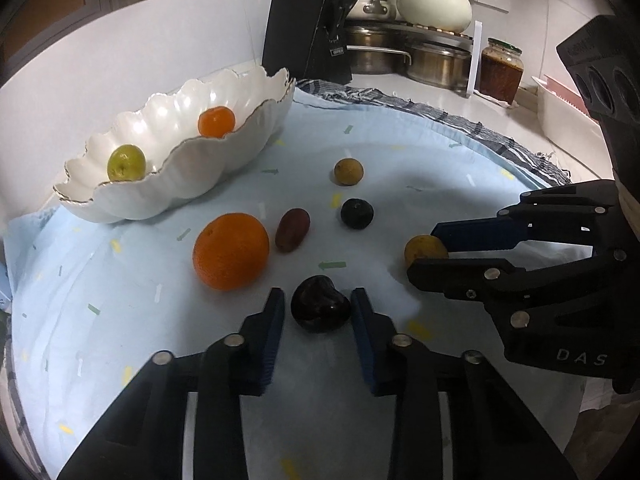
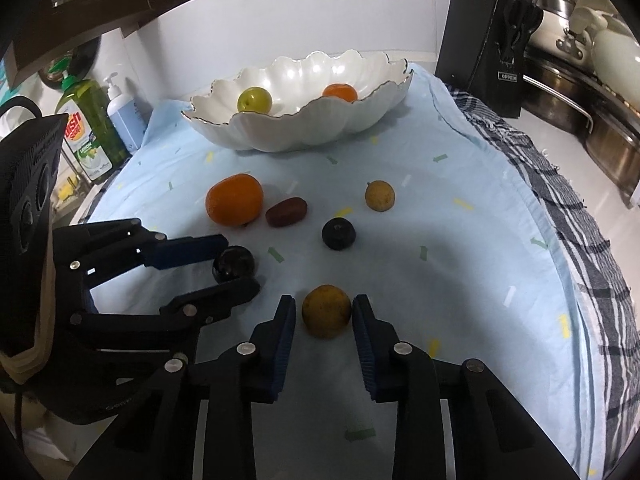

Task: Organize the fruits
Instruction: 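Grasp a small yellow fruit with the right gripper while the left grasps a black plum, then carry the yellow fruit with the right tool while the left carries the plum to the bowl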

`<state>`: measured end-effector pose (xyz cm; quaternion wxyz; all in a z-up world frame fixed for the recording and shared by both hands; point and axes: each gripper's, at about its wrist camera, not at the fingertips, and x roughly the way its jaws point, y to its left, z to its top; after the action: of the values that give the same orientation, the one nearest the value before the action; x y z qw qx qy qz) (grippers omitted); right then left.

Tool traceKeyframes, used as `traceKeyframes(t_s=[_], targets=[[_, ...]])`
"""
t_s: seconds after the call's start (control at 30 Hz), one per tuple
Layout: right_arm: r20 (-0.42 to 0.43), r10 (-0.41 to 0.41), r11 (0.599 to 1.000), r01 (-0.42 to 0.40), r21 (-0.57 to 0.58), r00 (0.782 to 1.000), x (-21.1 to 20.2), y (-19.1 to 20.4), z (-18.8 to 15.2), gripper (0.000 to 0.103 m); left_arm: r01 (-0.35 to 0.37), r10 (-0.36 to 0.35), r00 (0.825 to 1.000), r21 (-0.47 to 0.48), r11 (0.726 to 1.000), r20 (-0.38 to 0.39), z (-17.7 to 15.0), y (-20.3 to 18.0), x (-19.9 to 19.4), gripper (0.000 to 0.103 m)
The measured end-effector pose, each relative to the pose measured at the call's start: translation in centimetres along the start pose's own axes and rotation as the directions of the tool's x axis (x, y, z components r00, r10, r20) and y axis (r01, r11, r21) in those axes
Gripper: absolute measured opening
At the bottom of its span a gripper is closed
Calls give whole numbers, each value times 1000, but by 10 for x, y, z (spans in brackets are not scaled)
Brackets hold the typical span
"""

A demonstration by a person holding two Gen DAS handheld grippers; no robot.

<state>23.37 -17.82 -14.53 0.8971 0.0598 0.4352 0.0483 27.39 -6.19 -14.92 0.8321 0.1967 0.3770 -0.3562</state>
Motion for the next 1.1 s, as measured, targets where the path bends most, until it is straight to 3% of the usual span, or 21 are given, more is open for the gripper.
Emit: traceKeyframes(t_s=[0.47, 1.1], targets=[[8, 22, 1000, -23, 9, 1000, -6, -4, 1, 27, -3, 5, 1000, -93, 996, 12, 3, 2, -11, 29], [125, 70, 996, -63, -60, 990, -49, 6, 26, 27, -99, 127, 986, -233, 968, 110, 15, 10, -62, 29]])
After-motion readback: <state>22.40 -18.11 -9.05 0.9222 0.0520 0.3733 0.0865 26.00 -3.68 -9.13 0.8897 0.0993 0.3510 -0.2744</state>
